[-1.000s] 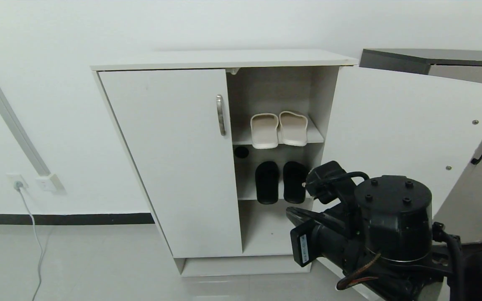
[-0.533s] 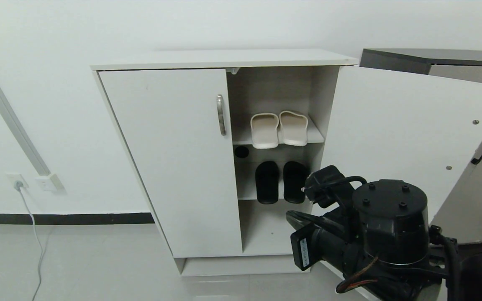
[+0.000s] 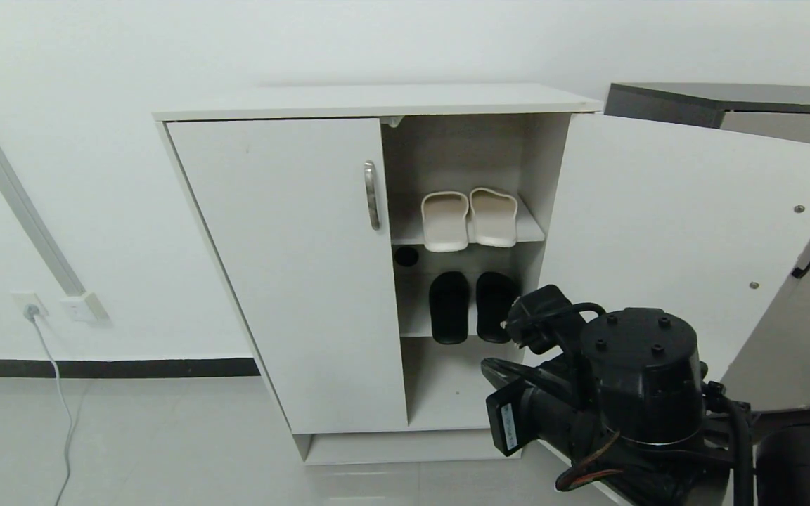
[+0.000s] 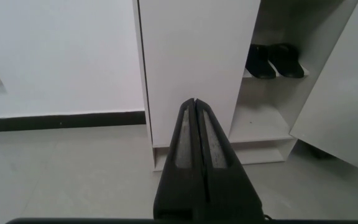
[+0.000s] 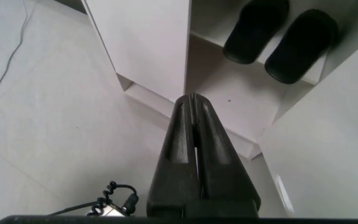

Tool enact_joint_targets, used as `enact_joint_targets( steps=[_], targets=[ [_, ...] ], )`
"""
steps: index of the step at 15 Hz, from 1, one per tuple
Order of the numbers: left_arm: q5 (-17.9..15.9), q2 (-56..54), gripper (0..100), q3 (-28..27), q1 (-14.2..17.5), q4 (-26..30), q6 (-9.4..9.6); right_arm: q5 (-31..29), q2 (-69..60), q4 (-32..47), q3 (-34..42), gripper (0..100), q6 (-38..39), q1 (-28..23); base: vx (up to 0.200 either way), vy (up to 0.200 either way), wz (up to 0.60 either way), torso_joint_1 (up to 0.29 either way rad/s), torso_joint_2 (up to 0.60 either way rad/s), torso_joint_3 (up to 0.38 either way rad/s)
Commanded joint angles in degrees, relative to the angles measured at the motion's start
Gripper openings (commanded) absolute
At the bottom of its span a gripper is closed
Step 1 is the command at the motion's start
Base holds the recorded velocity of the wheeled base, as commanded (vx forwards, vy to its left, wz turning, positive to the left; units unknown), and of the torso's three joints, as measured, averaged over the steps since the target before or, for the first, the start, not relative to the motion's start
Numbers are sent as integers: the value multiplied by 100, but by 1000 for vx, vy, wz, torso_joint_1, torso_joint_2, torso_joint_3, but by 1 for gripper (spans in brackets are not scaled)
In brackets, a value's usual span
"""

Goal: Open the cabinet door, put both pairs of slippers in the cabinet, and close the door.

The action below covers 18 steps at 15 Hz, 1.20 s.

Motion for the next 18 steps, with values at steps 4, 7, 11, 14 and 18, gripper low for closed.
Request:
enact_joint_targets(
  steps=[4,7,11,14,18],
  targets=[
    [0,-1,0,1,2,-3,-2,-1,65,-3,0,0,-3,7,0,0,0,32,-317,-329],
    [0,-1,0,1,2,-3,7,-1,118,-3,0,0,-3,7,0,0,0,72,-476,-359],
    [0,-1,0,1,2,-3,7,-1,92,-3,-8,0,-3,7,0,0,0,119,-462,-342],
    [0,-1,0,1,2,-3,7,-1,57,-12,-17,0,-74,7,0,0,0,157,-473,-326],
    [-8,-1,0,1,2,-3,7,8,83,-3,-44,0,-74,15,0,0,0,178,-482,-320]
  ],
)
